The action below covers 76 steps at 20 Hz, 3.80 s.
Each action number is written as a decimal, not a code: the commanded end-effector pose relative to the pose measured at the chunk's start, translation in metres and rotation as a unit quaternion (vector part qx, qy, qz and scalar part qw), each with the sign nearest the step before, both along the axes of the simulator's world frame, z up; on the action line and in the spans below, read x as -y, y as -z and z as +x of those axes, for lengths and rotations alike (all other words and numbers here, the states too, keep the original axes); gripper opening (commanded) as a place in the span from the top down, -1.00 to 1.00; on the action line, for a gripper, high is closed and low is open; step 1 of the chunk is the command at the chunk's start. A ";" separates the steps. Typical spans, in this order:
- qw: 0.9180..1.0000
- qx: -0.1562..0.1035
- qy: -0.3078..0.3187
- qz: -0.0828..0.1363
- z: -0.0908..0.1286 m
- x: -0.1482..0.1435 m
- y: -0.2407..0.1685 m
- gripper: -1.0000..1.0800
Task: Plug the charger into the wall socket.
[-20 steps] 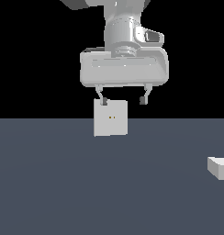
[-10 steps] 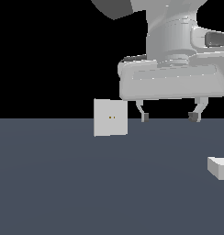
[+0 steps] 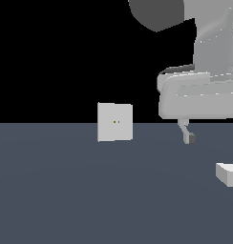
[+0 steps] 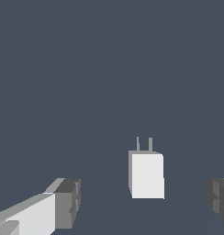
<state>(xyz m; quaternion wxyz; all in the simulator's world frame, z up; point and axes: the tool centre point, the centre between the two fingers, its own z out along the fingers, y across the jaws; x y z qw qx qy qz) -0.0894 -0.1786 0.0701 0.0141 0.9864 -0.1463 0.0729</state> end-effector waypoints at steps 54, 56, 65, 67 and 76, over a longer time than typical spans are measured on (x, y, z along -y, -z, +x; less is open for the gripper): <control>0.977 0.007 -0.212 0.001 0.048 -0.087 0.001 1.00; 0.969 0.007 -0.247 0.001 0.052 -0.105 -0.008 1.00; 0.945 0.007 -0.328 0.003 0.055 -0.150 -0.029 1.00; 0.943 0.007 -0.332 0.003 0.055 -0.152 -0.030 1.00; 0.944 0.007 -0.331 0.003 0.057 -0.153 -0.030 1.00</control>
